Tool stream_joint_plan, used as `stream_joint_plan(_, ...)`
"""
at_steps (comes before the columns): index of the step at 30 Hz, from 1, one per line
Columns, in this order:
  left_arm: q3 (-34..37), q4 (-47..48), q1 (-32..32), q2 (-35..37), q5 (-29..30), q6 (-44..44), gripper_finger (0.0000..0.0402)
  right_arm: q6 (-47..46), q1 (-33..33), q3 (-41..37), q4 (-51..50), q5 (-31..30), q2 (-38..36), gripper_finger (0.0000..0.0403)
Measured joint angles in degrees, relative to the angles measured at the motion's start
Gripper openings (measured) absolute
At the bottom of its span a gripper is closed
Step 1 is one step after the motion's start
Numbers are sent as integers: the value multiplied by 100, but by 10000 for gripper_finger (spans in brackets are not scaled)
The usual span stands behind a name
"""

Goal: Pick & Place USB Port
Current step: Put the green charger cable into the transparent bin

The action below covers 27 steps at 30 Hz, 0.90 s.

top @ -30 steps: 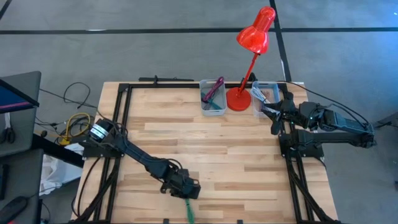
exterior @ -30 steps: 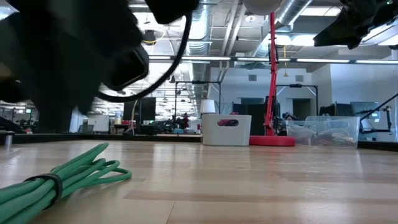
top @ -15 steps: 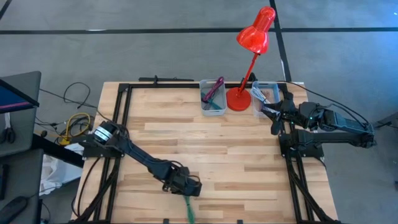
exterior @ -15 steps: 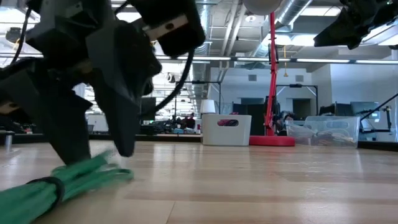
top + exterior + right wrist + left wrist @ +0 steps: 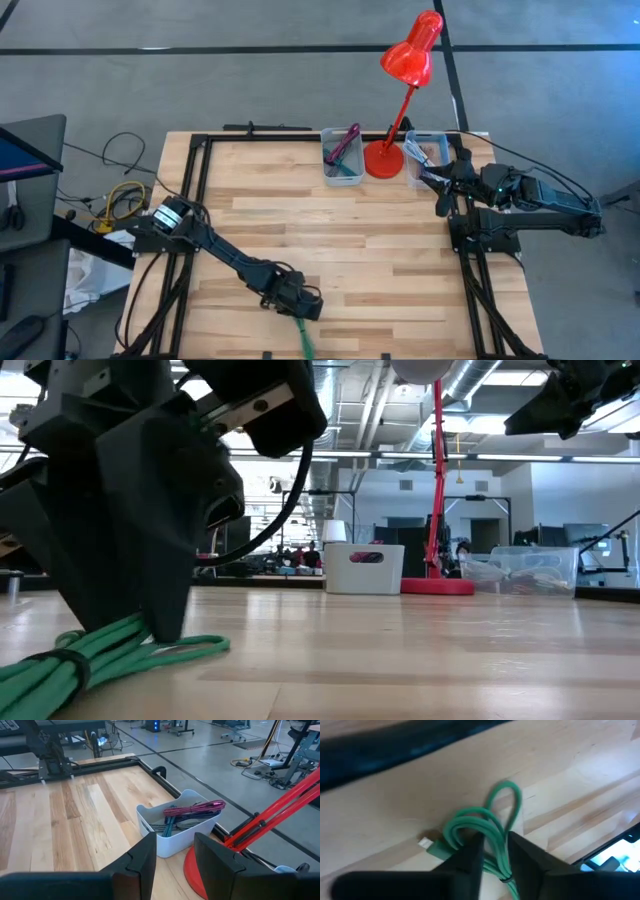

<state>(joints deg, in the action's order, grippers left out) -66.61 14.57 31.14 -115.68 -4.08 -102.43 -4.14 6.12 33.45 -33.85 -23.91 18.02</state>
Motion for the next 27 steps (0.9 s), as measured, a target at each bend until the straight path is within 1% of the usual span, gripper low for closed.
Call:
stream_joint_plan(3,69,-26,4,2,11,77,35,2,1,0,0,-1,0,124)
stream_joint_plan(4,72,-31,6,2,23,194,19,2,1,0,0,-1,0,124)
stream_joint_plan(5,72,-31,7,2,39,320,13,2,1,0,0,-1,0,124)
stream_joint_plan(10,92,-28,-90,61,192,993,9,2,1,0,1,-7,0,124)
stream_joint_plan(13,100,3,-267,132,226,1439,9,2,1,0,0,-13,0,124)
stream_joint_plan(16,110,49,-493,219,397,1959,8,2,1,0,0,-14,0,124)
stream_joint_plan(19,125,51,-742,324,771,2589,8,2,1,0,0,-14,0,124)
stream_joint_plan(22,142,66,-1044,467,1341,3310,8,2,1,0,0,-14,0,124)
stream_joint_plan(25,146,20,-1337,756,1746,4023,7,4,1,0,0,-14,0,124)
stream_joint_plan(27,142,-37,-1483,1024,1907,4518,8,4,1,0,1,-14,0,124)
